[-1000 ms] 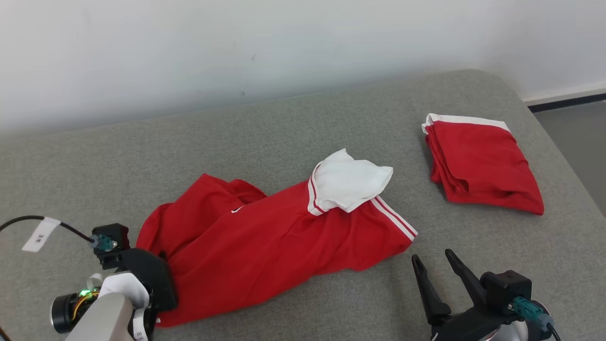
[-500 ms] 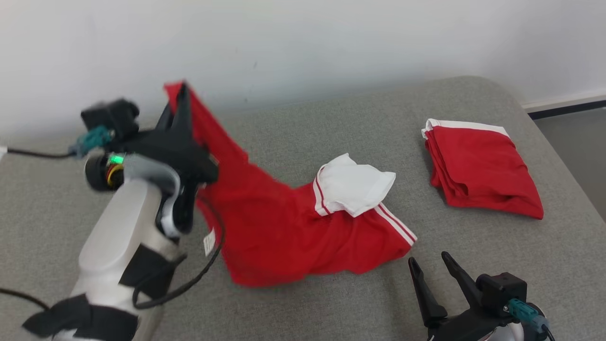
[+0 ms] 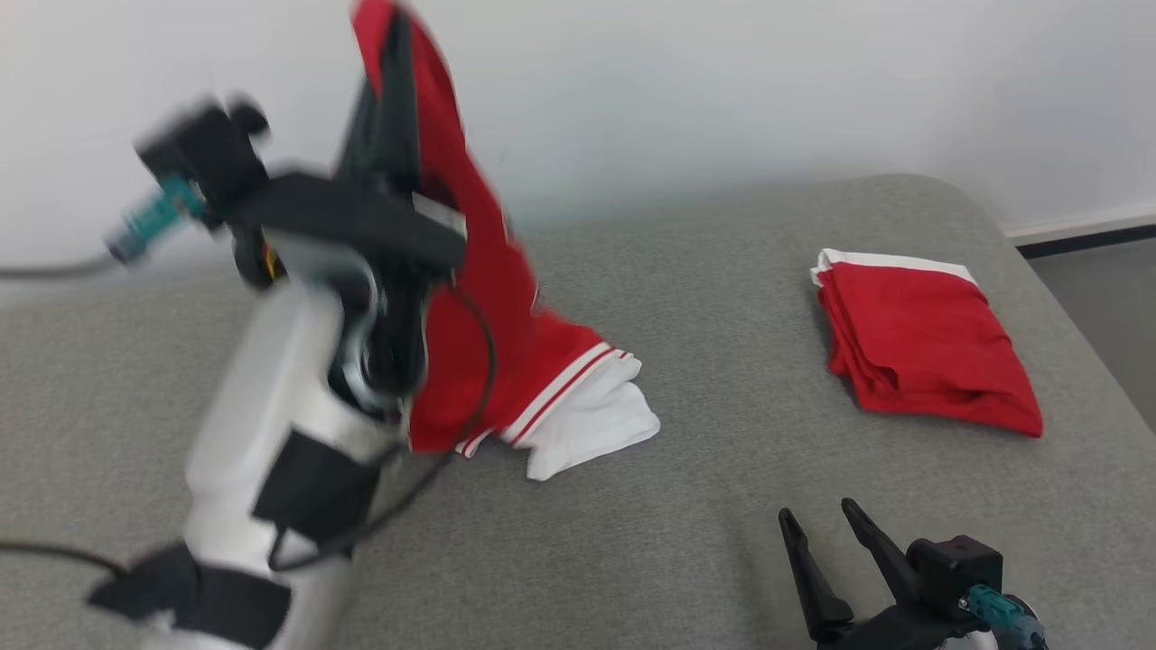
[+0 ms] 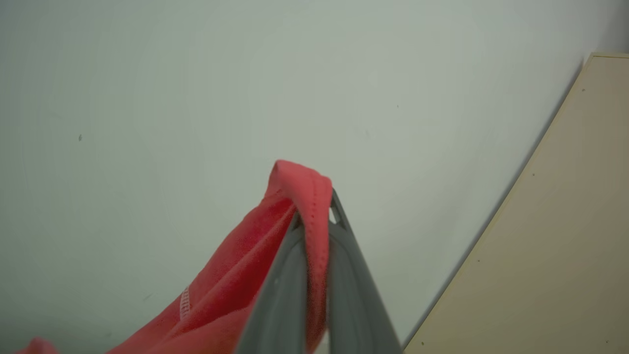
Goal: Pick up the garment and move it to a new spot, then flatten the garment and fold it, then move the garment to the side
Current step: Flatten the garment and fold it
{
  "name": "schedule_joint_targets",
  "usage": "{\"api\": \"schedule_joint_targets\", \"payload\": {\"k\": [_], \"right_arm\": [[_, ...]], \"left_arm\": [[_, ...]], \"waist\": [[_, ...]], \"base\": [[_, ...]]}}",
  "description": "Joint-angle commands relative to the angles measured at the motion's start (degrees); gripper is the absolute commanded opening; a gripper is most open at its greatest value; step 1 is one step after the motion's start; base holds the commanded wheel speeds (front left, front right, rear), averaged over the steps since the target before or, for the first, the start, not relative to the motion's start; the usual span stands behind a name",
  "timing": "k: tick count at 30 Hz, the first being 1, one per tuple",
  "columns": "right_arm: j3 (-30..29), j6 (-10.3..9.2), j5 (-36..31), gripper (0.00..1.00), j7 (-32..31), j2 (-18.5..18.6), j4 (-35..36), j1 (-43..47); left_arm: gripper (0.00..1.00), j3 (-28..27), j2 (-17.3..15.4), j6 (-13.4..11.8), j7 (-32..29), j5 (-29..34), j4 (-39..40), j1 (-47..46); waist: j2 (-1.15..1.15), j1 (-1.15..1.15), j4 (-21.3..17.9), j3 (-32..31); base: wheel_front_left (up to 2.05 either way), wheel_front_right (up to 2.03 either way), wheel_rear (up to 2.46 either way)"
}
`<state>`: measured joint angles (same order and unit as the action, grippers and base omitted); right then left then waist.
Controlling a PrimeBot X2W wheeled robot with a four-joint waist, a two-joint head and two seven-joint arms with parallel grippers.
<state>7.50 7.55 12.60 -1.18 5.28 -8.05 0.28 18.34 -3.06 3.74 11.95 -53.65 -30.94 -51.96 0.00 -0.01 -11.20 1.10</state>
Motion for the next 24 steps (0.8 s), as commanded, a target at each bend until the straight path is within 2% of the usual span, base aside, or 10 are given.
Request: {"api": "schedule_joint_targets", "payload": {"k": [1, 6, 9, 14, 16, 18, 19, 20, 21, 24], "right_arm": [[-0.2, -0.11, 0.0, 1.0, 0.2, 0.0, 0.4, 0.3], [-0.6, -0.11, 0.0, 1.0, -0.1, 0.1, 0.6, 1.2], [-0.7, -0.11, 0.2, 1.0, 0.0, 0.3, 0.9, 1.1], [-0.4, -0.11, 0.4, 1.0, 0.0, 0.3, 0.8, 1.1], [-0.6, -0.11, 0.4, 1.0, 0.1, 0.2, 0.8, 1.1], [-0.6, -0.11, 0.3, 1.0, 0.1, 0.1, 0.7, 1.2], [-0.6, -0.11, 0.4, 1.0, 0.2, 0.1, 0.6, 1.1], [-0.5, -0.11, 0.4, 1.0, 0.2, 0.1, 0.5, 0.8], [-0.6, -0.11, 0.4, 1.0, 0.2, 0.2, 0.5, 0.6], [-0.5, -0.11, 0.2, 1.0, 0.3, 0.1, 0.5, 0.0]], "left_arm": [[0.0, 0.2, 0.0, -0.2, 0.0, 0.1, -0.1, 1.7], [0.0, 0.5, -2.2, -2.7, -3.7, -2.7, 2.7, 18.5], [0.0, -0.2, -4.0, -4.3, -6.7, -5.9, 7.5, 29.5], [0.0, -2.0, -6.8, -8.7, -11.4, -11.1, 18.3, 46.8], [0.0, -2.6, -8.5, -10.6, -12.6, -11.8, 21.4, 52.0], [0.0, -1.0, -9.5, -11.7, -14.9, -11.5, 23.3, 55.6], [0.05, 0.3, -9.8, -12.0, -16.3, -11.2, 24.2, 56.8], [0.95, 1.2, -10.4, -12.1, -17.5, -11.0, 24.8, 57.5], [1.0, 1.7, -10.9, -12.2, -18.4, -10.9, 25.5, 57.8], [1.0, 2.1, -11.7, -12.6, -19.6, -10.7, 27.8, 57.4]], "waist": [[0.0, 0.01, 1.2, 0.1], [0.0, 0.01, 4.1, -0.1], [0.0, 0.01, 5.9, -0.2], [0.0, 0.01, 8.9, 0.1], [0.0, 0.01, 10.0, 0.2], [0.0, 0.01, 11.0, 0.3], [0.0, 0.01, 11.5, 0.4], [0.0, 0.01, 11.8, 0.5], [0.0, 0.01, 12.0, 0.6], [0.0, 0.01, 12.4, 0.6]], "base": [[0.0, 0.0, 0.0], [0.0, 0.0, 0.0], [0.0, 0.0, 0.0], [0.0, 0.0, 0.0], [0.0, 0.0, 0.0], [0.0, 0.0, 0.0], [0.0, 0.0, 0.0], [0.0, 0.0, 0.0], [0.0, 0.0, 0.0], [0.0, 0.0, 0.0]]}}
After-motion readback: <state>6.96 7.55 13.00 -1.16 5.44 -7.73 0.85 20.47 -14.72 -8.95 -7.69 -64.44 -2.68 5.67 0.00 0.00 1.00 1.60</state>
